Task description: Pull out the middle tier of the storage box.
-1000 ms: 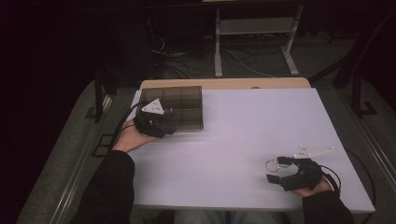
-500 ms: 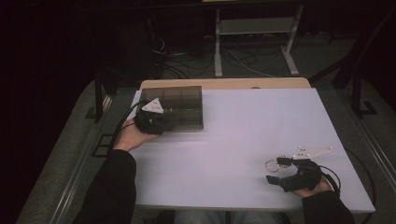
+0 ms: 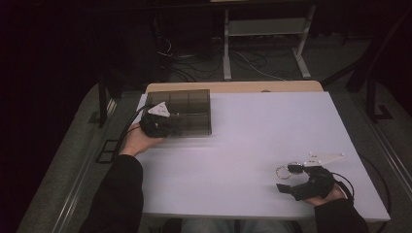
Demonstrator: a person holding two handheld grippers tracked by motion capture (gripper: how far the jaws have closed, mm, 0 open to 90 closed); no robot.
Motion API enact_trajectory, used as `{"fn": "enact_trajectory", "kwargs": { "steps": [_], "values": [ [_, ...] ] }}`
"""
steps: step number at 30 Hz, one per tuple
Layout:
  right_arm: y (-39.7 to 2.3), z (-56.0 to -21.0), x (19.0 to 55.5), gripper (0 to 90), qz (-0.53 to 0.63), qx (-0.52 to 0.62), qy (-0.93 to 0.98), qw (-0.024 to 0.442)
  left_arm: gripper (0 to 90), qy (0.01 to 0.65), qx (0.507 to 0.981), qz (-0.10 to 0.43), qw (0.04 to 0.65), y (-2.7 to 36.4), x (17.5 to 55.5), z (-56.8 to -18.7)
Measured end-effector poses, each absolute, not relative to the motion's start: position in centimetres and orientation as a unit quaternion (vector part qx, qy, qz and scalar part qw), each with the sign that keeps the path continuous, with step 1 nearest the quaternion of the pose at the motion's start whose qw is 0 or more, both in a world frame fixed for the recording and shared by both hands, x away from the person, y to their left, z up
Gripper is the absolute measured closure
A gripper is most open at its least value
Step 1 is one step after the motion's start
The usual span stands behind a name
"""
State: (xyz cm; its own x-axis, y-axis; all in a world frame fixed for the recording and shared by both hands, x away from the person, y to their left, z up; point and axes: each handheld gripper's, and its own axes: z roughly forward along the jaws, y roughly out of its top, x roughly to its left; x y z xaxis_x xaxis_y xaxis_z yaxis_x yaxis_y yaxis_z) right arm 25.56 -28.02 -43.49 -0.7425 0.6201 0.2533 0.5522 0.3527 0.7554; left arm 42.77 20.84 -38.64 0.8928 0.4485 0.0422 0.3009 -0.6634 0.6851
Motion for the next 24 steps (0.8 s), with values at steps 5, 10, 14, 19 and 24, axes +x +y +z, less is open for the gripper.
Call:
{"fn": "enact_trajectory", "kwargs": {
  "steps": [5,10,14,19,24],
  "values": [
    [-28.06,-43.47,25.55,10.1,0.444,0.356,0.821,0.039,78.7,0.206,0.906,0.097,0.357,20.99,42.91,-38.69],
    [-28.06,-43.47,25.55,10.1,0.444,0.356,0.821,0.039,79.0,0.205,0.906,0.095,0.357,21.05,42.87,-38.70],
    [-28.06,-43.48,25.55,10.1,0.444,0.356,0.821,0.039,79.4,0.205,0.904,0.094,0.362,21.07,42.71,-38.77],
    [-28.08,-43.47,25.55,10.1,0.444,0.357,0.821,0.039,79.6,0.203,0.904,0.093,0.365,21.16,42.53,-38.90],
    [-28.06,-43.49,25.56,10.1,0.443,0.357,0.822,0.038,79.7,0.201,0.905,0.092,0.363,21.16,42.37,-38.90]
  ]
}}
